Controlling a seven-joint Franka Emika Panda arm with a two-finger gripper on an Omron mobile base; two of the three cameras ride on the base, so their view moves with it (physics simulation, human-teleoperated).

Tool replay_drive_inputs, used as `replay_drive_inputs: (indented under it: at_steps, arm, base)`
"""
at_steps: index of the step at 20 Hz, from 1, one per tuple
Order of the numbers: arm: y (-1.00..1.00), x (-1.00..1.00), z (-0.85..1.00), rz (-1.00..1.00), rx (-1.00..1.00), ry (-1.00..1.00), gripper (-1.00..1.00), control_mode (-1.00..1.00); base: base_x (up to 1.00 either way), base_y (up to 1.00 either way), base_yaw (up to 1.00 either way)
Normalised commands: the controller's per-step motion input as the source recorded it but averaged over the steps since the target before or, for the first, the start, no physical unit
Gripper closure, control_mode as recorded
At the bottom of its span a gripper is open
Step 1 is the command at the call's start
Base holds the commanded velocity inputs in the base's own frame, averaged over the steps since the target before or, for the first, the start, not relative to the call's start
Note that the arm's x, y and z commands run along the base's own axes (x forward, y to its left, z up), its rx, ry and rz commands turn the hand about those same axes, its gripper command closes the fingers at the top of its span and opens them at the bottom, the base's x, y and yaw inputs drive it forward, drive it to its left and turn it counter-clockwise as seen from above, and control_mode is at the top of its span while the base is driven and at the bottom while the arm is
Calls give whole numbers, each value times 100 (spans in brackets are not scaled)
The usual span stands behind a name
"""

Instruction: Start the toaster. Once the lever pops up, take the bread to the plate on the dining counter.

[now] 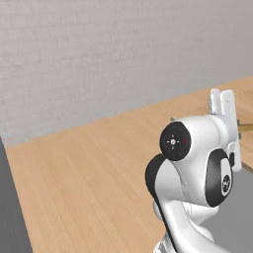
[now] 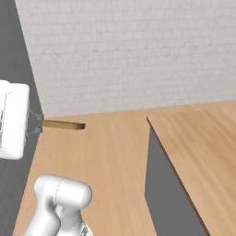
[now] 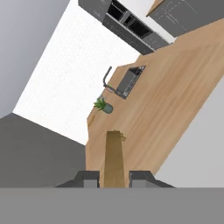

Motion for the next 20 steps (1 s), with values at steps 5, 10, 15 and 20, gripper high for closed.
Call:
replay_drive_inputs:
  at_steps: [5,10,15,20]
  arm:
    - [0,0,0,0,0,0,100,100]
    - [0,0,0,0,0,0,100,100]
    - [0,0,0,0,0,0,100,100]
    - [0,0,0,0,0,0,100,100]
  base:
    - [100,65,-30]
    - [100,65,-32]
    - [100,58,-32]
    - [100,47,-35]
